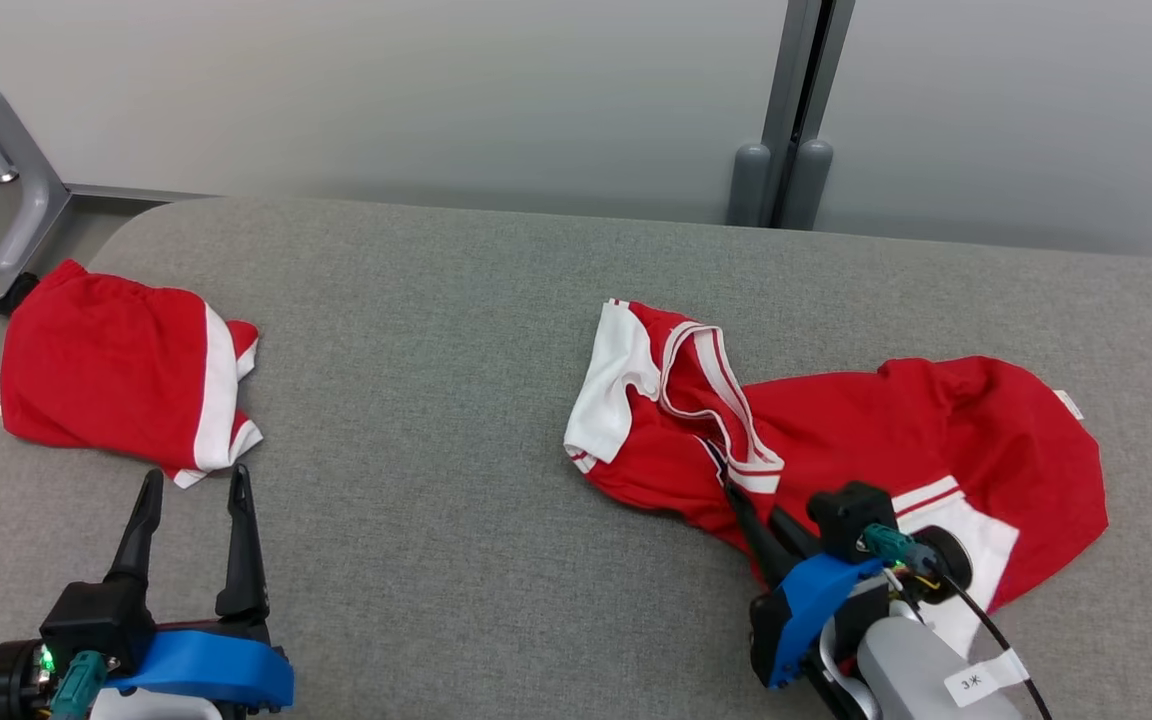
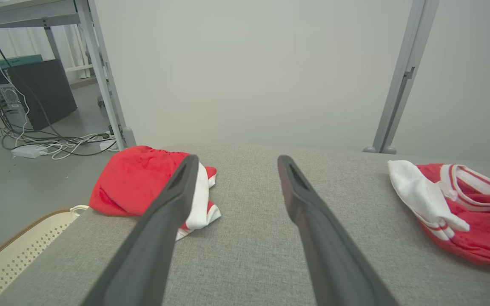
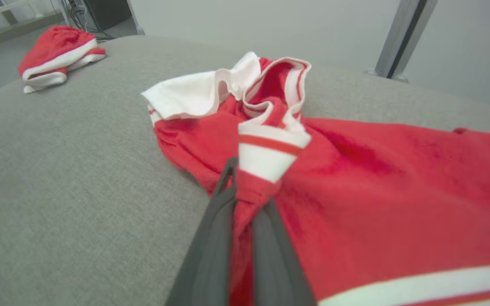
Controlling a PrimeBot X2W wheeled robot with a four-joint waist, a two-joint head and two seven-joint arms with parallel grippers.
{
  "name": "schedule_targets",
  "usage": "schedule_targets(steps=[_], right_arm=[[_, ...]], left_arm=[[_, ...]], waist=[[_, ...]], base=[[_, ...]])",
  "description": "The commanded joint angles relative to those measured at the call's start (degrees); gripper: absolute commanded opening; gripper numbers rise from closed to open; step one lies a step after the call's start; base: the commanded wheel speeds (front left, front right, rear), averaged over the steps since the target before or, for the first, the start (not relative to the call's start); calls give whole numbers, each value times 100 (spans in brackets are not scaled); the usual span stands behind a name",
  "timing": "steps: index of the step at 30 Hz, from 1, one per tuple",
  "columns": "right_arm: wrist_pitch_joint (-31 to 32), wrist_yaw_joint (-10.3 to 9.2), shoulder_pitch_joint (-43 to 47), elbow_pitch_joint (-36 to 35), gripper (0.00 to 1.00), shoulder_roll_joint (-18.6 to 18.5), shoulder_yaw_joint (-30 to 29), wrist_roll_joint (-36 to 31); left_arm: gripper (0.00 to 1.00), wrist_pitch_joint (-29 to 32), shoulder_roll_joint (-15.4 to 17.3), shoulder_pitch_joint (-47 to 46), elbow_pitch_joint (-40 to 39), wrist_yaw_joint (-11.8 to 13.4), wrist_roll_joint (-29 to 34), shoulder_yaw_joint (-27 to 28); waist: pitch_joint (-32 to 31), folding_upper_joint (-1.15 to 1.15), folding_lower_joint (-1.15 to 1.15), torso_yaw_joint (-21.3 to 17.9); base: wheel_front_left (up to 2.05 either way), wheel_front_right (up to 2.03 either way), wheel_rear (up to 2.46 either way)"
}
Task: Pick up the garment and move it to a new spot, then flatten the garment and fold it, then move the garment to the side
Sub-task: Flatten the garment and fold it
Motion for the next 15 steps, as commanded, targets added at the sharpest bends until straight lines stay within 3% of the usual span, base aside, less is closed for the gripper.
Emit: schedule_targets(steps=[1,9,15], right_arm=[[-35,2,-159,-165,0,-25,144,122],[-55,2,-579,-1584,0,-20,1545,1091],[108,2,-874,-2145,0,-24,2910,1746]], left_arm=[[100,-37,5,-58,24,-5,-26,-21],[100,-58,-38,-67,29,-19,-21,-41],[100,-64,-108,-184,76,-83,-10,-110]], waist=[[-20,-1,0,0],[-34,-1,0,86],[47,-1,0,304]], base=[[0,0,0],[0,0,0],[0,0,0]])
